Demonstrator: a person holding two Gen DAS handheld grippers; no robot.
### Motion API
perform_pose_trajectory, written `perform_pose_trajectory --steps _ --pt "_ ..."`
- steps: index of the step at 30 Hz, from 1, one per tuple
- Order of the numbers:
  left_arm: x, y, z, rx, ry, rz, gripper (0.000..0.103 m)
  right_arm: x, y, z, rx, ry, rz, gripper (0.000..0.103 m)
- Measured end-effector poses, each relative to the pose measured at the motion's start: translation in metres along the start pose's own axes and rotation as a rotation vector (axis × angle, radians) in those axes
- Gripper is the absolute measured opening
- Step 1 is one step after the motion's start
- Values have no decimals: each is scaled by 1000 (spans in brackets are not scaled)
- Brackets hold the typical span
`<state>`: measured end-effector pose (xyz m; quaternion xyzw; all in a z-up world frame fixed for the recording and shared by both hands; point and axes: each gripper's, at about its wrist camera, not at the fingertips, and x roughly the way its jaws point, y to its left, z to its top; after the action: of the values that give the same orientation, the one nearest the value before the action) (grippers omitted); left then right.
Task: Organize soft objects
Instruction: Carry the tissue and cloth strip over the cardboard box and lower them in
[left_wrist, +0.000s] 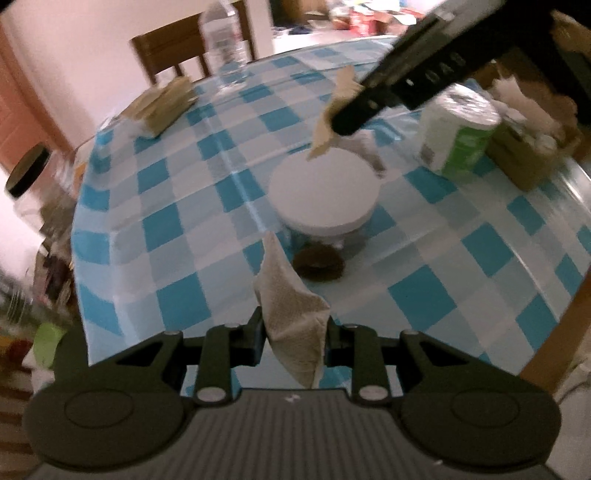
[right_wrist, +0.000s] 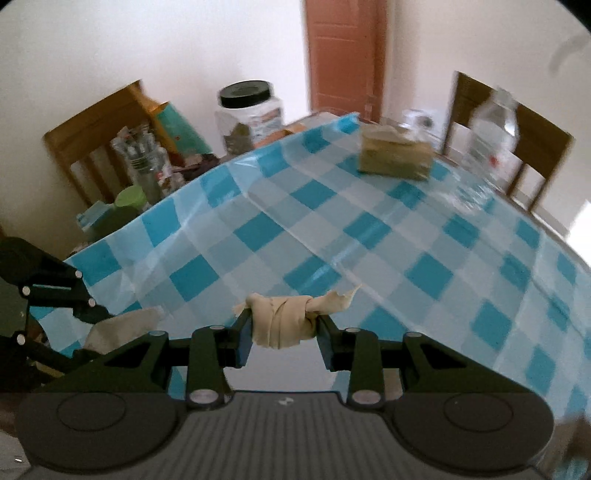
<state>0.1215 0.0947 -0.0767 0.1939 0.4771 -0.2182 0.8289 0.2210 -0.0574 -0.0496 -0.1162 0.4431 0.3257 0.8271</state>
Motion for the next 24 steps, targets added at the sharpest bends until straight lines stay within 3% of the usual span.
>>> perform_pose_trajectory --steps 10,24 --pt "-8 -50 39 121 -33 -36 27 -69 -23 -90 214 -27 -130 41" --pt "-2 -167 127 250 -134 -123 27 -166 -104 -198 323 -27 -311 42"
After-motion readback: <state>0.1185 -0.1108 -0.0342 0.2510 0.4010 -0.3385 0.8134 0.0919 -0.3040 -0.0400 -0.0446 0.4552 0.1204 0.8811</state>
